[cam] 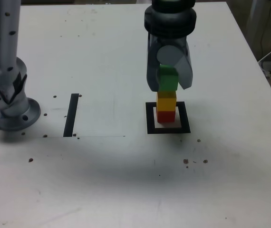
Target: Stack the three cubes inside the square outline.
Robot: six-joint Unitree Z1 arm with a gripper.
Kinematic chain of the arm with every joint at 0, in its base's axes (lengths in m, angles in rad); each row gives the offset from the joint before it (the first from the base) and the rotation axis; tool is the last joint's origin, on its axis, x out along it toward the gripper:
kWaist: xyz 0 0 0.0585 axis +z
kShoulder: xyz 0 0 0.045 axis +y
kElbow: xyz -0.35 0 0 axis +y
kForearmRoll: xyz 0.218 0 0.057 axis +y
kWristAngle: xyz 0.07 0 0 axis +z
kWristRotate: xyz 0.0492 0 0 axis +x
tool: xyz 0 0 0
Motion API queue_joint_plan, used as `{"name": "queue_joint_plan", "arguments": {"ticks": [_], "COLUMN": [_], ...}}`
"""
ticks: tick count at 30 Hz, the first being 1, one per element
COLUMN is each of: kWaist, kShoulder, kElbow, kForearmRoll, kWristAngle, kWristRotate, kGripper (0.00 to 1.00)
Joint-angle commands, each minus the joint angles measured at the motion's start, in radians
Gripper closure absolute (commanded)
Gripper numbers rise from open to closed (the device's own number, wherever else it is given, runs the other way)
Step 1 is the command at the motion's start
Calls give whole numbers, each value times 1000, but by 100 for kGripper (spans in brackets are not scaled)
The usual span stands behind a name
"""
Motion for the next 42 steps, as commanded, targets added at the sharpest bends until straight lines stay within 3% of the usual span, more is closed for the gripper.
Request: {"name": "queue_joint_plan", "arguments": {"ticks": [1,10,12,16,19,26,35,42], "kWaist": [-7,-27,-28,-28,-28,-28,-23,-10], "kShoulder": [2,1,2,2,0,-28,-140,-212], "kElbow": [1,23,36,68,79,86,128,225], "kForearmRoll": [-4,-21,-32,-60,-73,-80,-57,-47], "kWristAngle": [-1,-5,-8,-19,-22,-6,81,68], "kWristRotate": [-5,-18,-18,-17,-17,-22,-74,-87], "kGripper": [73,72,60,16,1,1,1,1]}}
